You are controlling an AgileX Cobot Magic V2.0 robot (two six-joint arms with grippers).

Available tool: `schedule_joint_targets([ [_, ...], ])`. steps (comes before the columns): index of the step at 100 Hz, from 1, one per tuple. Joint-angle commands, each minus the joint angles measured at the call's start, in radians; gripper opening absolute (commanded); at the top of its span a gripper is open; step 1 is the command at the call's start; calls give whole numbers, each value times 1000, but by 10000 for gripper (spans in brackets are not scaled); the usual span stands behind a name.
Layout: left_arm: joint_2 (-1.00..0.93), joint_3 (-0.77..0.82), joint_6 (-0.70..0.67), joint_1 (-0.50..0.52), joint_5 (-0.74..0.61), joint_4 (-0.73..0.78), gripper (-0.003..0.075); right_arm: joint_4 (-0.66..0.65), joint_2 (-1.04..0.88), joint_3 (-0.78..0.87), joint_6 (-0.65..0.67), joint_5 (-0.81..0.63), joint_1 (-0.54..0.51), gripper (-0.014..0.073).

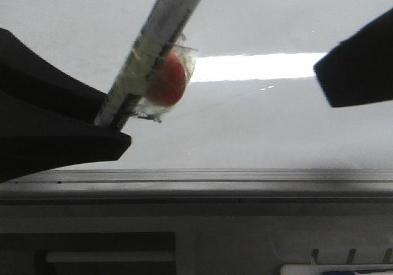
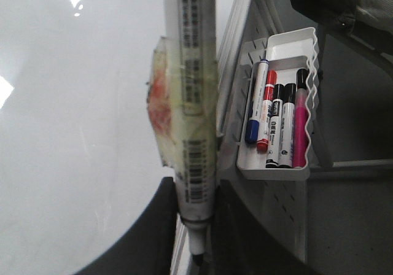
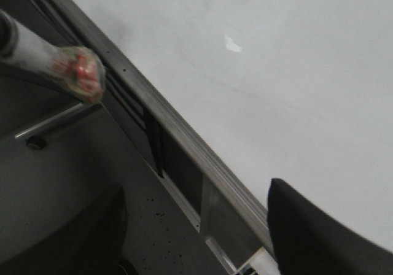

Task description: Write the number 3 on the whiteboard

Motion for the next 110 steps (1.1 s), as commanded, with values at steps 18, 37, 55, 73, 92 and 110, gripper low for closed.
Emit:
schedule_joint_targets([
  [18,-15,-23,-5,2,-28,8,-20,-14,134,-146,-10,-73,101,461],
  [37,-15,-23,-3,2,43,15,-20,-9,202,-200,-10,-75,150,461],
  [55,-15,-23,-3,2,44,35,-20,-9,249,-239,-10,-83,193,461],
  [73,-15,-23,-3,2,44,37,-20,-15,279,-254,-10,-76,206,409],
  [92,-15,-23,-3,2,44,39,-20,-15,290,-254,-10,-71,206,217],
  [110,-15,-23,-3,2,44,41,-20,-15,290,-254,-9,-73,206,-63],
])
